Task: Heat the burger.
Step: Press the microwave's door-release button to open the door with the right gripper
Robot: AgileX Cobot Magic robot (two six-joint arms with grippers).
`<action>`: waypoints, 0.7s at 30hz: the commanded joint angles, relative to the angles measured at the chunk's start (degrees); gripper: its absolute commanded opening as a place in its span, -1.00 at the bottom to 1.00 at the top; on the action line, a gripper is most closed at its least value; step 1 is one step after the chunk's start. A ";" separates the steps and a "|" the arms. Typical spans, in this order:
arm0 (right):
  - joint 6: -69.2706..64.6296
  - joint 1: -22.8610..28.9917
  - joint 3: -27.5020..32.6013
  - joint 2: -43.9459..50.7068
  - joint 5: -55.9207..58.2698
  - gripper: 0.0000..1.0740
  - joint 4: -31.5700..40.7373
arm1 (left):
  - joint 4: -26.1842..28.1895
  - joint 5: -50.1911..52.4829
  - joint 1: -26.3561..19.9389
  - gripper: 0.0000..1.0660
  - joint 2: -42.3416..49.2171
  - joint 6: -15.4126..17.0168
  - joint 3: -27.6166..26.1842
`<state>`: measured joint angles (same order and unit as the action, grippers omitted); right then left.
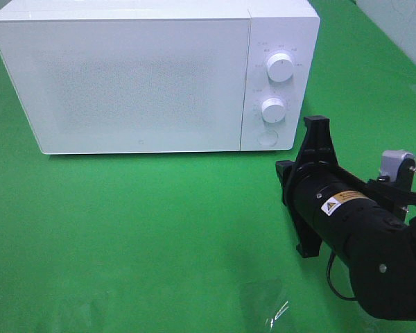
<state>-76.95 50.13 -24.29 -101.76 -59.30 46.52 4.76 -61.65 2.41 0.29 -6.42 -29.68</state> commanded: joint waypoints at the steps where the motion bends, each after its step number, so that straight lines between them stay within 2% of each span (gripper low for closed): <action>1: -1.20 -0.17 -1.03 -1.49 0.17 -1.00 -0.29 | 0.23 0.34 -0.11 0.87 0.69 0.17 0.00; 8: -2.69 -2.41 -3.27 -5.33 0.57 -1.00 -3.04 | 0.23 0.34 -0.11 0.87 0.29 0.17 0.00; 21: -0.74 -12.72 -9.51 -7.56 5.61 -1.00 -9.34 | 0.23 0.34 -0.11 0.87 0.29 0.17 0.00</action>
<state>-79.24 39.36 -32.37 -108.63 -54.55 38.96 4.76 -61.65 2.41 0.29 -6.42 -29.68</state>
